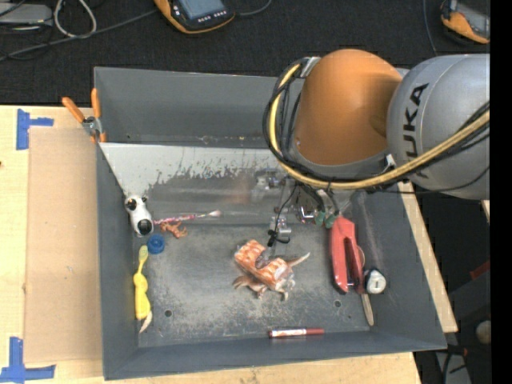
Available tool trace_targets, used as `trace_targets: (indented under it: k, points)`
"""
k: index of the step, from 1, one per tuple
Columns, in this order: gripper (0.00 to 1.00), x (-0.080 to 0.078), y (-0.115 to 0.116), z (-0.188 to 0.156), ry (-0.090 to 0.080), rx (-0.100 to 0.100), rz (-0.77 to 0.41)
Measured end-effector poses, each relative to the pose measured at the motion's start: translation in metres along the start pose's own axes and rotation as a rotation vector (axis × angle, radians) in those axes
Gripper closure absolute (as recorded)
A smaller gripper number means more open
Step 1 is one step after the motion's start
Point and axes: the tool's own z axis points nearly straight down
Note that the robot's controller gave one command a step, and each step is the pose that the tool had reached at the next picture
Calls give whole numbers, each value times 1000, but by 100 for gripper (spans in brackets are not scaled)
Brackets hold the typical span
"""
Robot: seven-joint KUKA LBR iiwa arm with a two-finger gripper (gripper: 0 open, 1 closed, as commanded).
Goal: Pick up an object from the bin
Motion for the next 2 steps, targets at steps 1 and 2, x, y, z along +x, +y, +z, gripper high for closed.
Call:
trace_targets:
  k: [1, 2]
  points:
    - [0, -1, -1, -4, -7, -1, 3]
    - [0, 51, -55, 76, -6, -1, -86]
